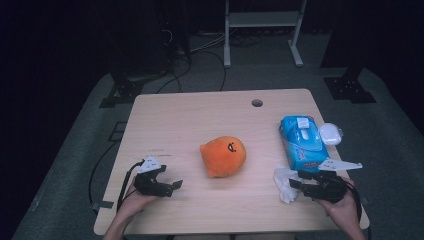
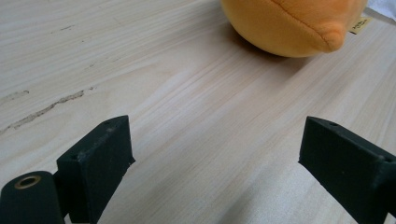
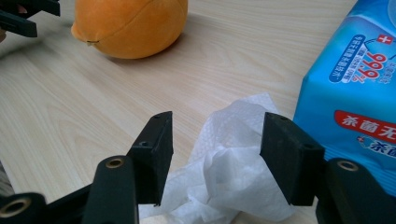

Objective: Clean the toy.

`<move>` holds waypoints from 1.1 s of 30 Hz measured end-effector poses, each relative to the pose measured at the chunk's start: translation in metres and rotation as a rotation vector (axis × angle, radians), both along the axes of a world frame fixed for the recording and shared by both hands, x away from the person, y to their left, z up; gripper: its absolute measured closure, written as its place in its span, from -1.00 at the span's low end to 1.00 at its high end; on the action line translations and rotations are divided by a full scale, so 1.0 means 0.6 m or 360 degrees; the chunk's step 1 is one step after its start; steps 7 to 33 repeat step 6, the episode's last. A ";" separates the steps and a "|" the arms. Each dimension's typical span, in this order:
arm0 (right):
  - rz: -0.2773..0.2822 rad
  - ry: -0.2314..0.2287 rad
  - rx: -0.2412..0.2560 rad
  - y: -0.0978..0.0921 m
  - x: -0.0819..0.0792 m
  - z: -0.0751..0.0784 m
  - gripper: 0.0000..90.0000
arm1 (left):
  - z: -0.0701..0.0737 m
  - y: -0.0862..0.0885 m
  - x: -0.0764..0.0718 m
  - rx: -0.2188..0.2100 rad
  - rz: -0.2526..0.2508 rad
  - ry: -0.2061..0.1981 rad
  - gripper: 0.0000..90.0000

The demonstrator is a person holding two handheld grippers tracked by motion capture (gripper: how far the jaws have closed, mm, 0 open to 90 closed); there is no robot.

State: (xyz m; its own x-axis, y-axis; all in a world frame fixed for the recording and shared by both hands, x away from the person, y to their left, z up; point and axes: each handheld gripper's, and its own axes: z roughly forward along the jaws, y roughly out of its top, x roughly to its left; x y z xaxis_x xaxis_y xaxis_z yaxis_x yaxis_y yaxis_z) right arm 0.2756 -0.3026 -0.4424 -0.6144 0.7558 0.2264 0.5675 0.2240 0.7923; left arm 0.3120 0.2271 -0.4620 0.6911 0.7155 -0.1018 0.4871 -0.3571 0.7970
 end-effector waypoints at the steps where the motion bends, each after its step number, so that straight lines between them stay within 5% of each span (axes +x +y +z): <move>1: 0.0000 0.0001 -0.0002 0.001 -0.001 0.000 -0.06 | 0.000 0.000 0.000 0.0003 0.0002 -0.0006 -0.80; 33: 0.0009 -0.0003 -0.0001 0.003 -0.002 -0.003 -0.07 | -0.004 0.002 0.001 -0.0006 0.0016 -0.0003 -0.82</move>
